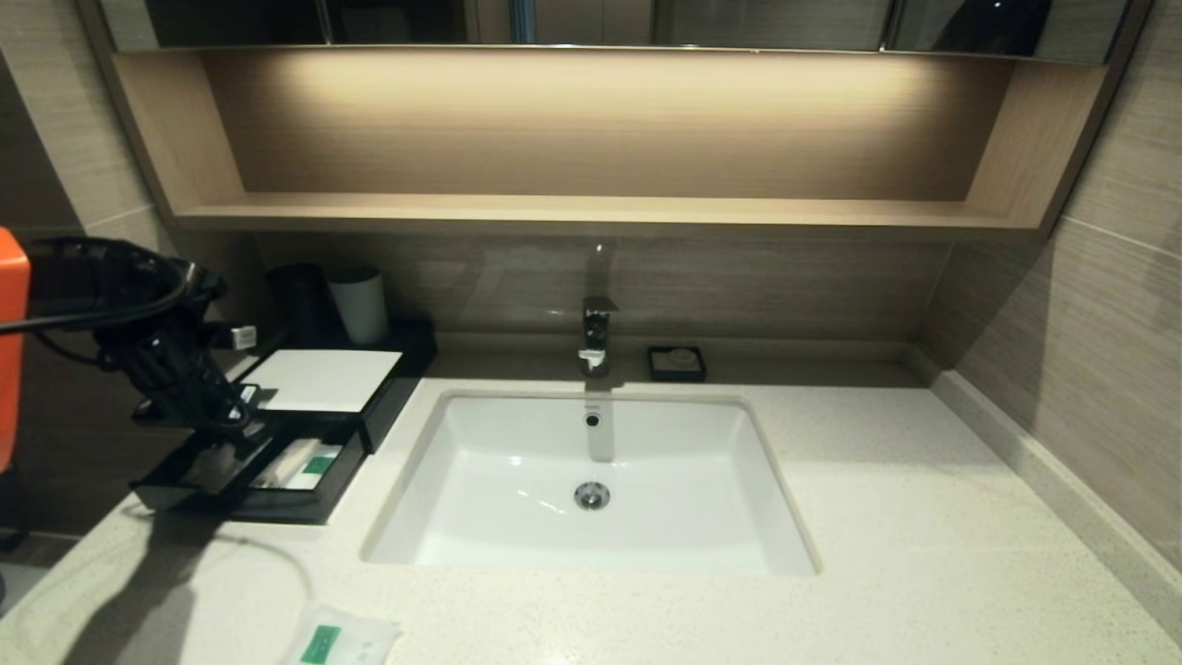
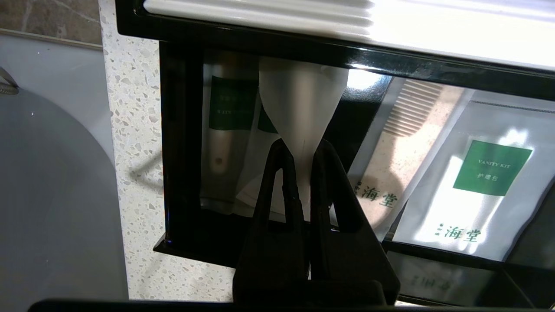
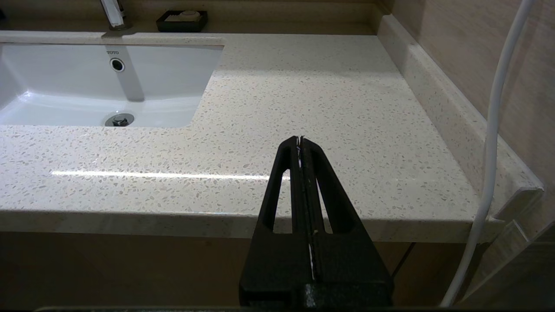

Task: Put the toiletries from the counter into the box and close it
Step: Place the bathroom toiletry into the drawer

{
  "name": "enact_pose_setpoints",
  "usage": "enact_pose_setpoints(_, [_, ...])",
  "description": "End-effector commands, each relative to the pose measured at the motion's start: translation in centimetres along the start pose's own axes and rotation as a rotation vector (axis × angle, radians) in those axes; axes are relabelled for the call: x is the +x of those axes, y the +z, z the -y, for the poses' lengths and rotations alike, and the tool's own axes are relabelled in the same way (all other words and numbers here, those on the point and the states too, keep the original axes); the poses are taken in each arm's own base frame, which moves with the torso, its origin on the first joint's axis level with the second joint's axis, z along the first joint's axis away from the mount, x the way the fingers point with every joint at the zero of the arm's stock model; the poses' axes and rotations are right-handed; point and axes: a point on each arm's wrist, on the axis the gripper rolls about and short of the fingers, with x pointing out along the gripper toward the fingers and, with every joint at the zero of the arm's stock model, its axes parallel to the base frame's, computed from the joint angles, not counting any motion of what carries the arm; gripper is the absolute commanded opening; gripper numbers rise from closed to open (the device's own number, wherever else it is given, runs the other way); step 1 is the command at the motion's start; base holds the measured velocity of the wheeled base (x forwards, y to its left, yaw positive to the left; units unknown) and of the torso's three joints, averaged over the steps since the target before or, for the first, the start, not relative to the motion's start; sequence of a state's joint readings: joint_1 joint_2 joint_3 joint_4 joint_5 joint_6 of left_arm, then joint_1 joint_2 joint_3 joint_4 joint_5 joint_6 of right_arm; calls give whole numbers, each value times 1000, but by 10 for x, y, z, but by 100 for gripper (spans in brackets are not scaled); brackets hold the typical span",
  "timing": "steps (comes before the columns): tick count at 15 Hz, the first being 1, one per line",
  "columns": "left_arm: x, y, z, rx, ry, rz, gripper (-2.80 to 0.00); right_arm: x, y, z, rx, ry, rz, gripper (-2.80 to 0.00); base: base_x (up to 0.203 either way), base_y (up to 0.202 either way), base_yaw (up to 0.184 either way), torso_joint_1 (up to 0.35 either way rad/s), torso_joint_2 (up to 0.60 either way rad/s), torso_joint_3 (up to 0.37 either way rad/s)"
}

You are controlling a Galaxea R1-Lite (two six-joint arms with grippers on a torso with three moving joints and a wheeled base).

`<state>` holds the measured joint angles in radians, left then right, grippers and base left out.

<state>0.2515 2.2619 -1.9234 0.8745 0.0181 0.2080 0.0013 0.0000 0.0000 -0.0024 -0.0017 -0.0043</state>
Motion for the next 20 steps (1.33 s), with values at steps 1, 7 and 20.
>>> enact_pose_setpoints(1, [2, -1, 0, 1, -2, -9, -280, 0, 0, 0, -1, 0, -1, -280, 0, 0, 0, 0, 0, 0])
enact_pose_setpoints(7, [4, 1, -1, 1, -3, -2, -280, 0, 0, 0, 0, 0, 1, -280, 0, 0, 0, 0, 0, 0])
enact_pose_setpoints(20, [-15, -1, 0, -31, -1, 28, 0, 0, 0, 0, 0, 0, 1, -280, 0, 0, 0, 0, 0, 0])
